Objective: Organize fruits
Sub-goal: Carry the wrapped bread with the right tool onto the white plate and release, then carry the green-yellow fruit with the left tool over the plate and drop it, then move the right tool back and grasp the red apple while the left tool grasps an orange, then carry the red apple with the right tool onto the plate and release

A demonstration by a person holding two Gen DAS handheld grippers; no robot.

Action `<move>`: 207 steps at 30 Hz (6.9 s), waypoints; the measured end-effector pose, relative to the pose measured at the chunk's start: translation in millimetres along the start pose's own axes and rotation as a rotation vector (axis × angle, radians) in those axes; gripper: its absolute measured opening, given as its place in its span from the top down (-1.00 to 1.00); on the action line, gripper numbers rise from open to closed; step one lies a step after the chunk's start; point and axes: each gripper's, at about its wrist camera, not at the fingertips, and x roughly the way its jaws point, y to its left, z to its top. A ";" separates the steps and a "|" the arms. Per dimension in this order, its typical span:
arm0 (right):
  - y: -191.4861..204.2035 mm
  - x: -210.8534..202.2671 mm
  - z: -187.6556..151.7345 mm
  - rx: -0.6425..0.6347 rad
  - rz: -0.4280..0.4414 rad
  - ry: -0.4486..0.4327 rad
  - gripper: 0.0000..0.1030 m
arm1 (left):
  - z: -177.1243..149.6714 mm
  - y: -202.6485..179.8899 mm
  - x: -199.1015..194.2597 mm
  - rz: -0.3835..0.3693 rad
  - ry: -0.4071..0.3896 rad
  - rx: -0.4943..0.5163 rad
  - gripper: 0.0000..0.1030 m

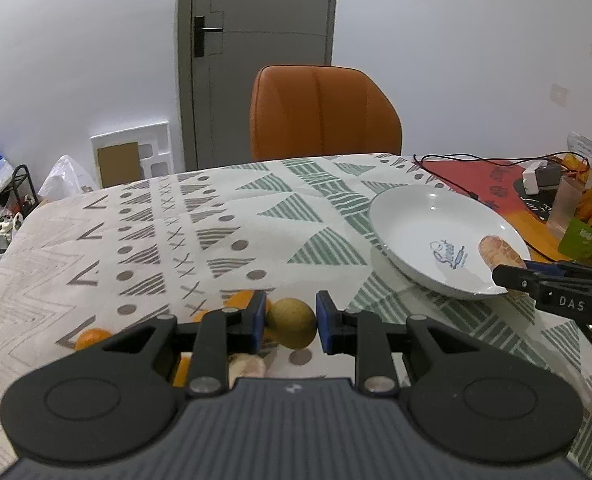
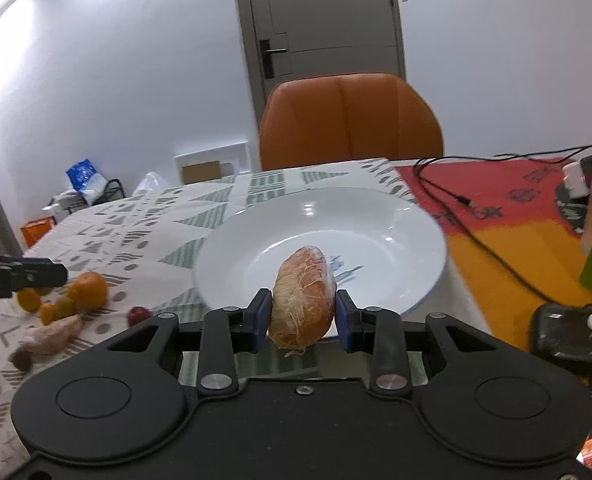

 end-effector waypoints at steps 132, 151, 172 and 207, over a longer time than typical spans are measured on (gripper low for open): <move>120.3 65.9 -11.1 -0.194 0.195 0.149 0.07 | -38.6 112.3 1.6 0.255 0.053 -0.206 -0.65; 111.4 47.9 -8.0 -0.128 0.172 0.118 0.59 | -31.3 110.3 7.5 0.222 0.071 -0.205 0.31; 72.1 18.7 12.5 -0.077 0.124 0.021 0.59 | -1.5 64.1 6.1 0.129 0.018 -0.145 0.31; -2.4 -18.3 9.6 -0.020 -0.041 -0.020 0.59 | 23.6 -18.9 22.8 -0.024 -0.022 -0.041 0.31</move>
